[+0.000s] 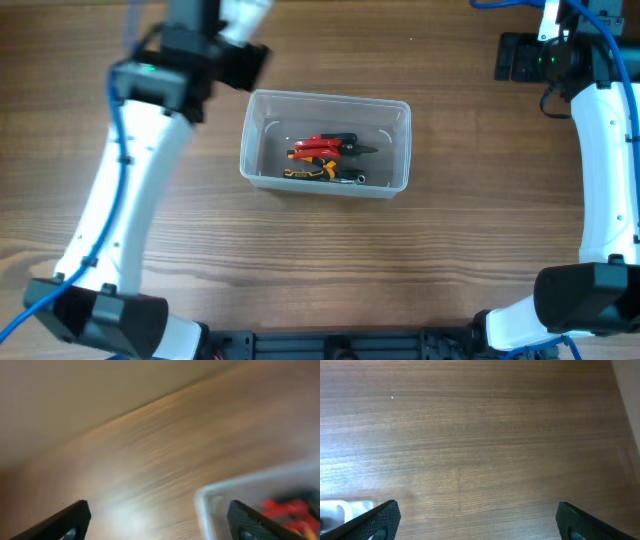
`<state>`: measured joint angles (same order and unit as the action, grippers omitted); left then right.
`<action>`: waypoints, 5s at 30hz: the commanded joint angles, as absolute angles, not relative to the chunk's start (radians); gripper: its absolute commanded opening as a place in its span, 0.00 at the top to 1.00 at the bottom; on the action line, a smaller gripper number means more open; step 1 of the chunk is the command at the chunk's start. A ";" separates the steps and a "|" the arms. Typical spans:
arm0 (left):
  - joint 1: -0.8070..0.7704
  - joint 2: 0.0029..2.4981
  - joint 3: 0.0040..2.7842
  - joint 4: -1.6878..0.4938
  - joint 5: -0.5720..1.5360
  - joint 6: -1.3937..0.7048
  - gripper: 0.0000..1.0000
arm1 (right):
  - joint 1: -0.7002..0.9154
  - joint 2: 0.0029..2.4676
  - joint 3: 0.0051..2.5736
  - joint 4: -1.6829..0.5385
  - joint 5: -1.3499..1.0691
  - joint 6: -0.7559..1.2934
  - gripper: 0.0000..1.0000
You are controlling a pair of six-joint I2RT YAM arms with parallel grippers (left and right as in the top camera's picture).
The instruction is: Pack container
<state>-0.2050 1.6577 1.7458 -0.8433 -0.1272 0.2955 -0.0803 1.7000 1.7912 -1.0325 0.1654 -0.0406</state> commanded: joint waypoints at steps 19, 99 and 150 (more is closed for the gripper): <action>0.009 1.649 1.753 -0.838 -0.150 0.066 0.00 | -0.082 1.703 1.795 -1.029 0.168 -0.020 0.00; 0.009 1.649 1.753 -0.838 -0.150 0.066 0.00 | 0.034 0.002 0.005 0.111 -0.144 0.079 0.00; 0.025 1.384 1.752 -0.707 -0.232 -0.197 0.00 | 0.034 0.014 0.006 0.010 -0.139 0.000 0.00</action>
<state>0.0162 1.5585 1.7428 -0.7155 -0.2165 -0.0917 0.0376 0.0181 0.0063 0.0074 -0.1314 0.0124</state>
